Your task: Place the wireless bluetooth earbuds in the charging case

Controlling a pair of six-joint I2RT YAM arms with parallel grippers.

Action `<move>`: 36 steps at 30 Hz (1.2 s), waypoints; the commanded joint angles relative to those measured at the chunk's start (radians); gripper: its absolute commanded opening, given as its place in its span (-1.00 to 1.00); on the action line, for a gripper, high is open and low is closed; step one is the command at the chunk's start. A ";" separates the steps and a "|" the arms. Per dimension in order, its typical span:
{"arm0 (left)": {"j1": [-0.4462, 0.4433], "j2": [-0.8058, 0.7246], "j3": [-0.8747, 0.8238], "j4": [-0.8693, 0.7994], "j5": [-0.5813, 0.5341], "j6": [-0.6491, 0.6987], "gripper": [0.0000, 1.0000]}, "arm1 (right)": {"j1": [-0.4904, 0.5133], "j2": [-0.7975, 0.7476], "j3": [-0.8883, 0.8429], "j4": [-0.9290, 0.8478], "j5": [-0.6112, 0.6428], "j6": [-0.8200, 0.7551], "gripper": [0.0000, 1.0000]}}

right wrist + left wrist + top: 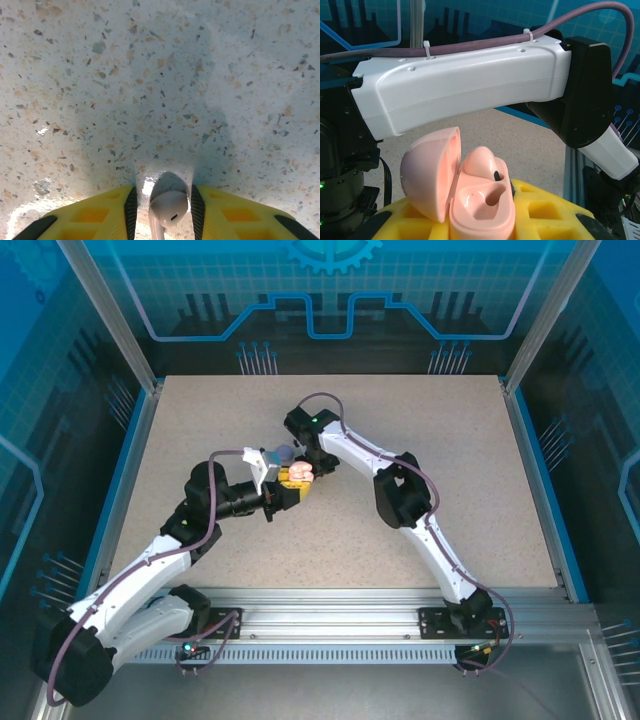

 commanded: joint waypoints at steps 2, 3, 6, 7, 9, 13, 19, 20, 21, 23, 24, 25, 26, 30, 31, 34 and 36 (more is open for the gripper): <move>0.009 -0.021 -0.011 0.018 -0.015 -0.019 -0.65 | 0.018 0.051 0.024 -0.063 0.037 0.010 -0.29; 0.009 -0.021 -0.013 0.018 -0.015 -0.019 -0.65 | 0.018 0.055 0.023 -0.065 0.037 0.009 -0.30; 0.009 -0.022 -0.014 0.020 -0.015 -0.021 -0.65 | 0.018 0.062 0.023 -0.067 0.038 0.009 -0.37; 0.010 -0.022 -0.014 0.020 -0.016 -0.021 -0.65 | 0.018 0.062 0.022 -0.068 0.039 0.009 -0.41; 0.009 -0.022 -0.015 0.018 -0.015 -0.021 -0.65 | 0.014 0.056 0.013 -0.066 0.039 0.019 -0.49; 0.009 -0.024 -0.016 0.016 -0.015 -0.019 -0.65 | 0.002 0.007 -0.051 -0.022 0.032 0.033 -0.54; 0.009 -0.020 -0.016 0.015 -0.016 -0.014 -0.65 | -0.036 -0.123 -0.211 0.082 0.008 0.057 -0.55; 0.009 -0.019 -0.015 0.015 -0.016 -0.015 -0.65 | -0.046 -0.152 -0.250 0.108 -0.002 0.063 -0.55; 0.009 -0.018 -0.016 0.014 -0.015 -0.015 -0.65 | -0.058 -0.182 -0.290 0.133 -0.011 0.068 -0.54; 0.009 -0.015 -0.016 0.015 -0.016 -0.015 -0.65 | -0.080 -0.235 -0.370 0.183 -0.015 0.080 -0.54; 0.009 -0.014 -0.016 0.015 -0.016 -0.016 -0.65 | -0.094 -0.283 -0.412 0.211 -0.018 0.087 -0.55; 0.008 -0.013 -0.015 0.018 -0.015 -0.017 -0.65 | -0.105 -0.309 -0.451 0.235 -0.018 0.094 -0.55; 0.008 -0.010 -0.015 0.020 -0.014 -0.018 -0.65 | -0.118 -0.340 -0.497 0.262 -0.019 0.103 -0.55; 0.006 0.003 -0.019 0.037 -0.014 -0.024 -0.65 | -0.163 -0.447 -0.661 0.356 -0.017 0.137 -0.55; 0.006 0.009 -0.019 0.044 -0.012 -0.027 -0.65 | -0.171 -0.472 -0.704 0.378 -0.013 0.144 -0.55; 0.006 0.029 -0.019 0.061 -0.009 -0.035 -0.65 | -0.191 -0.537 -0.814 0.422 0.002 0.167 -0.55; 0.004 0.040 -0.018 0.072 -0.007 -0.040 -0.65 | -0.197 -0.573 -0.874 0.439 0.015 0.183 -0.55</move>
